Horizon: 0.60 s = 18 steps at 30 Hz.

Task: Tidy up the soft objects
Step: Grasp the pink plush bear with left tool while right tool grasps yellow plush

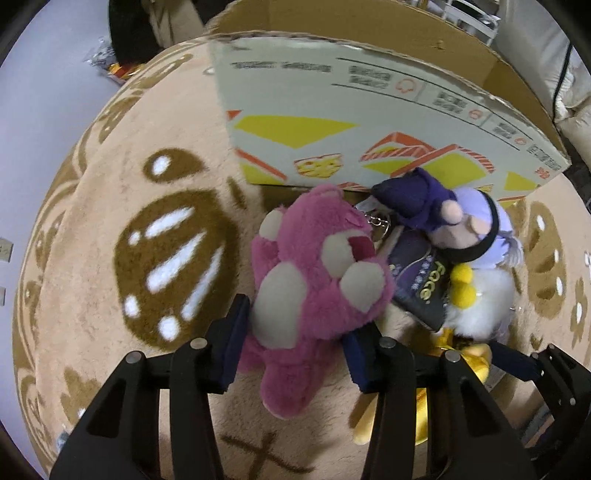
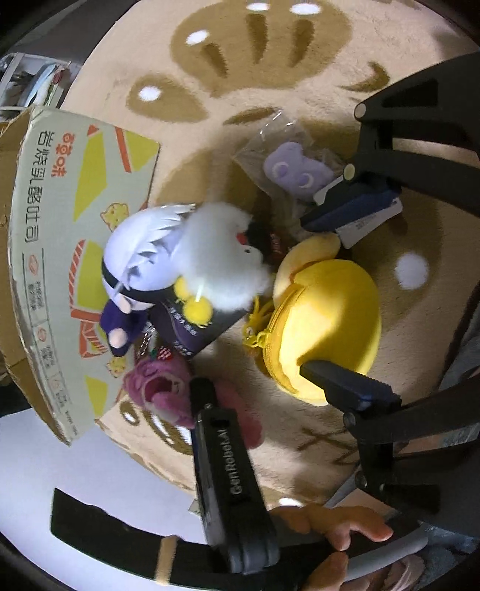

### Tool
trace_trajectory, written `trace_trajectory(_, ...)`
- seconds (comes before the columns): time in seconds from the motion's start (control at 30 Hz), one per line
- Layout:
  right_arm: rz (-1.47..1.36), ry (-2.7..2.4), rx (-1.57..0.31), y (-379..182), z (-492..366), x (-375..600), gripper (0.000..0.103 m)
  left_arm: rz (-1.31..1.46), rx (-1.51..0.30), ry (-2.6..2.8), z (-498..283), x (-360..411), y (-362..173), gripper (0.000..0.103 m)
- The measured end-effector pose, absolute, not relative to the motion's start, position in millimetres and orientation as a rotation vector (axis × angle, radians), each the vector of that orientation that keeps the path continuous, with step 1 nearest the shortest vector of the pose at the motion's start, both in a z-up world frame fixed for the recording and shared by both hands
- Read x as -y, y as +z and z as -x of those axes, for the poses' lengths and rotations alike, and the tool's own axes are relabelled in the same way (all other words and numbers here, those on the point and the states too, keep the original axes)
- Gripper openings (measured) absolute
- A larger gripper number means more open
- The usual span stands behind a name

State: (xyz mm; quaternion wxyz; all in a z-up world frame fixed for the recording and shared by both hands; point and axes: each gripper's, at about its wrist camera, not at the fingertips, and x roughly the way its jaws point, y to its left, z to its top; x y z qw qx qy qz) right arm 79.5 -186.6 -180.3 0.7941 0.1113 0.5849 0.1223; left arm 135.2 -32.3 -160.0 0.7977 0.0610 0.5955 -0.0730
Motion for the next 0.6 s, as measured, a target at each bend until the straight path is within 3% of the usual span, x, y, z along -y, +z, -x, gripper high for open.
trace_trajectory(0.27, -0.249, 0.259, -1.197, -166.5, -73.0, 194.9, 0.025, -0.088, -1.175, -0.092, -120.8, 13.9, -134.3, 0.046)
trace_trajectory(0.6, -0.217, 0.247, -1.074, -141.3, -65.7, 186.8, 0.017, -0.056, -1.068, -0.070, -96.2, 1.9, -101.1, 0.046)
